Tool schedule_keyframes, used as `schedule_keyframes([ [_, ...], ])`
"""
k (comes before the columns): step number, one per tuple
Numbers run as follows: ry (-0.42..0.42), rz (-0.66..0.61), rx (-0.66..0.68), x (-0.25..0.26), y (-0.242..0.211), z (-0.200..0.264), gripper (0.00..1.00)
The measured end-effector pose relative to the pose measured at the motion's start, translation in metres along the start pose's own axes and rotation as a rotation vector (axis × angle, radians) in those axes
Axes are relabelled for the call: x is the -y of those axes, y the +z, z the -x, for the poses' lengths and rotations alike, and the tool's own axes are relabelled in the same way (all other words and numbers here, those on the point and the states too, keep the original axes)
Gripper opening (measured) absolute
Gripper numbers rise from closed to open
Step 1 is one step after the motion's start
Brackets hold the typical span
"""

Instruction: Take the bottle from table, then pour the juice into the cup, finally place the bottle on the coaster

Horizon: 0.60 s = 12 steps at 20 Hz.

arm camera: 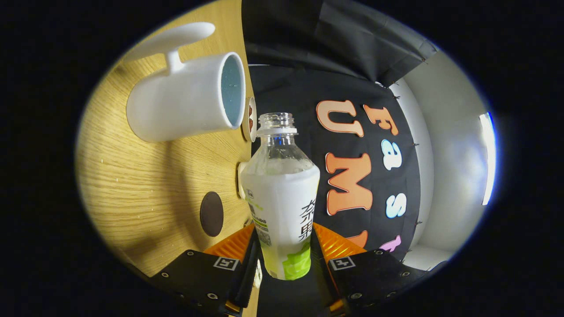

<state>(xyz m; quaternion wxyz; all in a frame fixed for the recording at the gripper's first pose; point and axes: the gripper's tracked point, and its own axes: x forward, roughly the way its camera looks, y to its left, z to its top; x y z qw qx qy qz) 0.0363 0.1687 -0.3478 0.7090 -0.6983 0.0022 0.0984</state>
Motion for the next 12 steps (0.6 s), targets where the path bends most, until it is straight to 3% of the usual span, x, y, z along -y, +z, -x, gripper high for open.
schedule_keyframes([
  [12, -0.029, 0.083, 0.021, 0.0057, 0.0041, -0.0011, 0.60],
])
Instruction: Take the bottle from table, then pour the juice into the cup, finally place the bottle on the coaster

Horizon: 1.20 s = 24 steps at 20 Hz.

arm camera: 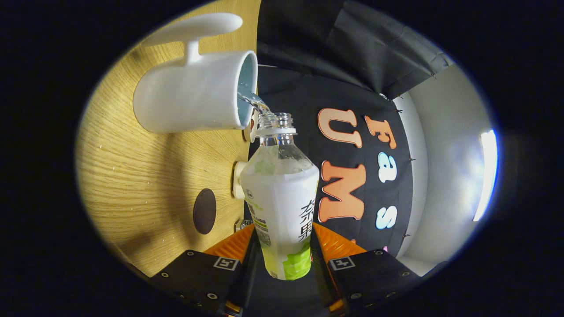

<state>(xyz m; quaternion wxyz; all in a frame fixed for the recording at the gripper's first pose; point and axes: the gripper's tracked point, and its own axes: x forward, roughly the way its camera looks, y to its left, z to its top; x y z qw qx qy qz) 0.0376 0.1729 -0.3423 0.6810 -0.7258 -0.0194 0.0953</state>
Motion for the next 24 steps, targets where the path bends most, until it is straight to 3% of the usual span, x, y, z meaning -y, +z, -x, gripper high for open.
schedule_keyframes([
  [24, -0.074, 0.089, 0.028, 0.032, -0.004, -0.014, 0.60],
])
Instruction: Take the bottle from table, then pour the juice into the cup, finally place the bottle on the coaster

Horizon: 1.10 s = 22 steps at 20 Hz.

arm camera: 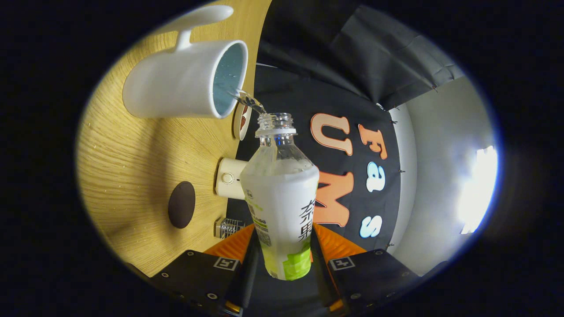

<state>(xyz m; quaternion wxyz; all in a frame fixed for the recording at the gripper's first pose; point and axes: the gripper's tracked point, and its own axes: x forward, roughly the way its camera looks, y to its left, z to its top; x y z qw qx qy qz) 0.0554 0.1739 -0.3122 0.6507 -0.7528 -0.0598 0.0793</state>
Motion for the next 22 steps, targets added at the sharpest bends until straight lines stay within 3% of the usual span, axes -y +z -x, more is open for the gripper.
schedule_keyframes([
  [22, -0.025, 0.062, 0.035, 0.013, 0.006, 0.001, 0.60],
])
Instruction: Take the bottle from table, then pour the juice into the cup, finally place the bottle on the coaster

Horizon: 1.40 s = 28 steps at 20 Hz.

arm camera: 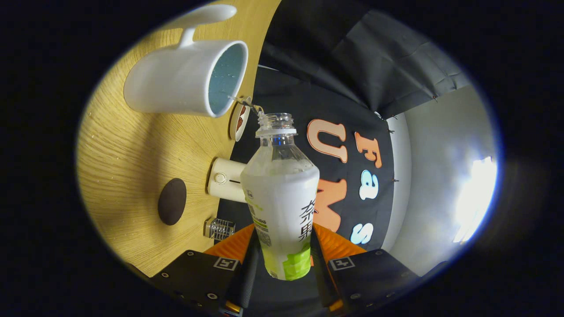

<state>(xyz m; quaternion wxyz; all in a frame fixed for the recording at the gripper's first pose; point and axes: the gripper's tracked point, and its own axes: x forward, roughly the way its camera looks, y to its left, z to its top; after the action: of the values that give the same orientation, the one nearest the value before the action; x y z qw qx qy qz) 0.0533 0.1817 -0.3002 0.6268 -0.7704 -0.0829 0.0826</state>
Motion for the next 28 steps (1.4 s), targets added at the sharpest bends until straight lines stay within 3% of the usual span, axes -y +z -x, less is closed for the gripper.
schedule_keyframes([
  [28, -0.037, 0.109, 0.073, 0.031, 0.011, -0.010, 0.60],
])
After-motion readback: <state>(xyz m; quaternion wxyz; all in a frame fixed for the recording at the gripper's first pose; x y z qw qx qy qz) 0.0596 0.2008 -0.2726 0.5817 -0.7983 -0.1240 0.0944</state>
